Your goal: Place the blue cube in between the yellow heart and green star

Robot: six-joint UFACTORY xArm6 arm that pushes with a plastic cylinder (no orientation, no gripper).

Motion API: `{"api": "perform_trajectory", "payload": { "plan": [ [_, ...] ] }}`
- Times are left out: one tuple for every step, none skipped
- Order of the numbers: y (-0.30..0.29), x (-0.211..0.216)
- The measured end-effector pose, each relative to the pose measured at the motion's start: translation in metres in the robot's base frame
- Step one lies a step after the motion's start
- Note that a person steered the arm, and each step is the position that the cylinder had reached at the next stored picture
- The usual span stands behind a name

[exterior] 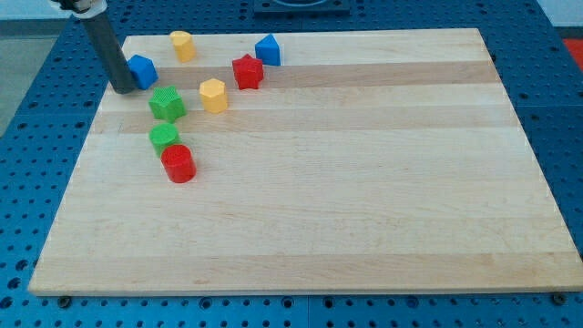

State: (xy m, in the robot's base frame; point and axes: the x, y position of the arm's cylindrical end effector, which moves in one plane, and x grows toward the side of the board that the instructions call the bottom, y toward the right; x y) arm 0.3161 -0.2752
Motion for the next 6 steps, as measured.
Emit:
{"api": "perform_trajectory", "payload": {
  "plan": [
    [-0.021,-0.006],
    [-0.007,-0.008],
    [0.026,-0.010],
    [0.044,-0.011],
    [0.011,-0.015],
    [-0.018,-0.033]
  ]
}}
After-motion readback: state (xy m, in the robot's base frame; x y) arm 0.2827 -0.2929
